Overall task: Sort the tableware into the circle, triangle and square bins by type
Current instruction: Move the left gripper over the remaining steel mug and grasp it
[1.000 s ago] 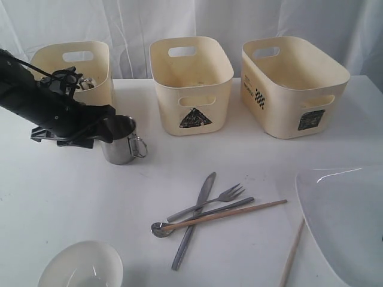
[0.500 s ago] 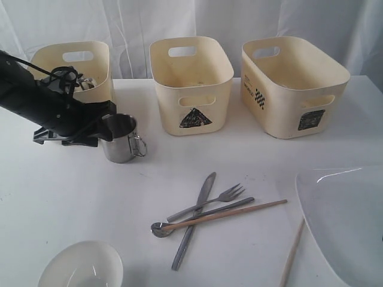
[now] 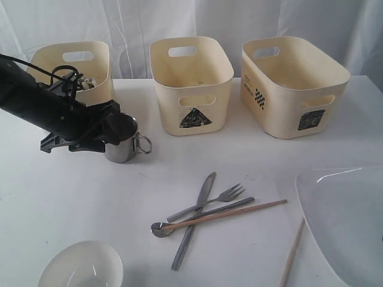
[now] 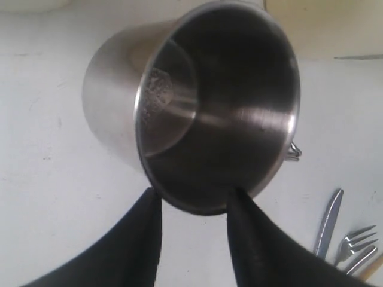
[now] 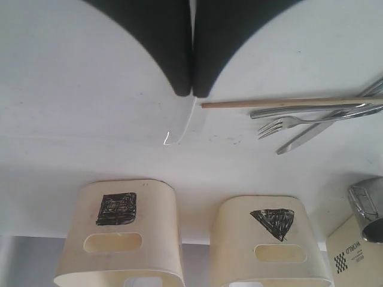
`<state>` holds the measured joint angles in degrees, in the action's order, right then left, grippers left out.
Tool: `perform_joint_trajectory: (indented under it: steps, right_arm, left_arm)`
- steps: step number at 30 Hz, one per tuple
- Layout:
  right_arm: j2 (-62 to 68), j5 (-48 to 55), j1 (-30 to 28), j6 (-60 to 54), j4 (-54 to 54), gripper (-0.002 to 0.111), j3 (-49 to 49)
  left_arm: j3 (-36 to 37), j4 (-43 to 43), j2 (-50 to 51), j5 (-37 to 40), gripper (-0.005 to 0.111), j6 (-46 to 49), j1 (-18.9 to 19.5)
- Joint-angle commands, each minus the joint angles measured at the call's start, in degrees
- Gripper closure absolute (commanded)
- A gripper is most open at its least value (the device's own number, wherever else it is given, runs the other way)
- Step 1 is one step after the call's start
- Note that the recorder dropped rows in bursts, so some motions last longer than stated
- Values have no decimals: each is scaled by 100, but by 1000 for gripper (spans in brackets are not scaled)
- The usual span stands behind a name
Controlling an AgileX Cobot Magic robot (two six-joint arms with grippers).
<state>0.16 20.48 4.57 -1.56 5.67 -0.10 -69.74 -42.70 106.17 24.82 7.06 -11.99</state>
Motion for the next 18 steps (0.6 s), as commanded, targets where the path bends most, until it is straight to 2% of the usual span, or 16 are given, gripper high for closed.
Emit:
perform_joint_trajectory:
  steps: [1, 9, 15, 18]
  right_arm:
    - [-16, -31, 11, 22, -13, 108, 10]
    - [-16, -31, 11, 22, -13, 108, 10]
    - [-16, -33, 11, 118, -13, 108, 10]
    - [-16, -33, 11, 118, -13, 108, 10]
  left_arm:
    - [65, -308, 25, -23, 66, 38, -9]
    - [65, -499, 15, -305, 66, 38, -9]
    - [65, -514, -87, -98, 66, 38, -9]
    - [65, -233, -226, -75, 66, 38, -9]
